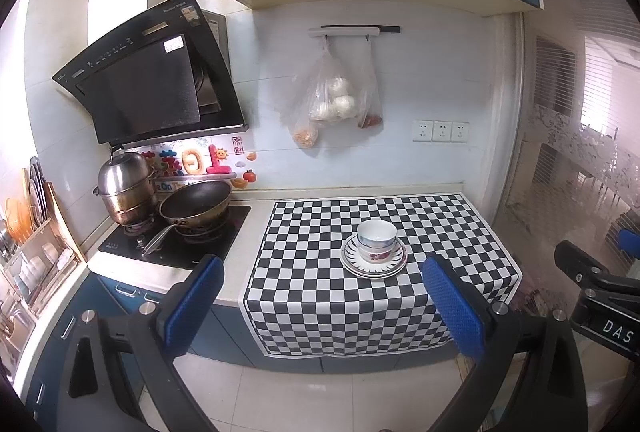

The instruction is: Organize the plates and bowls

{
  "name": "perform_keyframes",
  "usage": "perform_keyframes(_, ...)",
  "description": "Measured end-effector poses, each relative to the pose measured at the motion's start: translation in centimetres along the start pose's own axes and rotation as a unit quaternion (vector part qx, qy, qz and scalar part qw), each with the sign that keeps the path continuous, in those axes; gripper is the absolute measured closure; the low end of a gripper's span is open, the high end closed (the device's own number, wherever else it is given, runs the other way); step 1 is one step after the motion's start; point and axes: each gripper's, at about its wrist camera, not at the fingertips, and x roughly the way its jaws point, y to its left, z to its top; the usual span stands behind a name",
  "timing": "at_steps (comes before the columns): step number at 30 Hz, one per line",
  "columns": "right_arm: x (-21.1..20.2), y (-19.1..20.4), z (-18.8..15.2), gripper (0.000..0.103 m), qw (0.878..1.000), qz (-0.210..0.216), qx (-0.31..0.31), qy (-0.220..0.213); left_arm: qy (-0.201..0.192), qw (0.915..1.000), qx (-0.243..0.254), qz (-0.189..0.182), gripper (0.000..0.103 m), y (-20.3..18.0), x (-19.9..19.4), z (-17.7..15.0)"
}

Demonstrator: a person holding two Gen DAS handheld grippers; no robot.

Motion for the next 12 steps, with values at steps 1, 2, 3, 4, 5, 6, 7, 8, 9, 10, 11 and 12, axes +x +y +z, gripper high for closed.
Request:
perform_keyframes(1, -0.07, -0.03, 0.00, 0.000, 1.000, 0.000, 0.000, 0.000, 0.000, 1.0000, 0.001, 0.000, 0.001, -0.03, -0.05, -0.01)
perform_keyframes(2, -0.05, -0.03, 0.01, 0.000, 1.000, 0.000, 0.001, 0.001, 0.000, 1.0000, 0.002, 0.000, 0.001, -0.05, -0.06, -0.01)
perform_keyframes(3, -0.09, -0.02, -0.03, 0.000, 1.000, 0.001, 0.001, 0.001, -0.001, 1.0000, 0.003, 0.000, 0.001, -0.08, -0.12, -0.01)
perform_keyframes(4, -0.11, -0.07, -0.01, 0.000, 1.000, 0.001, 0.002, 0.001, -0.001, 1.0000, 0.003, 0.000, 0.001, -0.11, -0.14, -0.04)
perform_keyframes(5, -0.14, -0.08, -0.04, 0.000, 1.000, 0.001, 0.002, 0.002, -0.002, 1.0000, 0.004, 0.000, 0.001, -0.14, -0.16, -0.05)
perform_keyframes(6, -0.14, -0.07, -0.05, 0.000, 1.000, 0.001, 0.002, 0.002, -0.001, 1.0000, 0.003, -0.001, 0.001, -0.14, -0.17, -0.06)
perform_keyframes(7, -0.16, -0.05, -0.06, 0.000, 1.000, 0.000, 0.002, 0.001, -0.001, 1.0000, 0.003, -0.001, 0.001, -0.13, -0.18, -0.07)
perform_keyframes(8, -0.16, -0.03, -0.06, 0.000, 1.000, 0.000, 0.002, 0.001, -0.002, 1.0000, 0.002, -0.002, 0.001, -0.14, -0.23, -0.07)
perform_keyframes(9, -0.17, -0.07, -0.06, 0.000, 1.000, 0.000, 0.001, 0.002, -0.002, 1.0000, 0.002, -0.001, 0.001, -0.13, -0.26, -0.07)
perform_keyframes(10, -0.18, -0.06, -0.06, 0.000, 1.000, 0.000, 0.001, 0.001, -0.004, 1.0000, 0.002, 0.000, 0.001, -0.15, -0.33, -0.06)
perform_keyframes(11, -0.22, -0.09, -0.09, 0.000, 1.000, 0.000, 0.002, 0.000, -0.004, 1.0000, 0.002, 0.000, 0.001, -0.16, -0.38, -0.06)
perform_keyframes(12, -0.27, -0.09, -0.12, 0.000, 1.000, 0.000, 0.002, -0.001, -0.004, 1.0000, 0.002, 0.001, 0.001, -0.14, -0.36, -0.03)
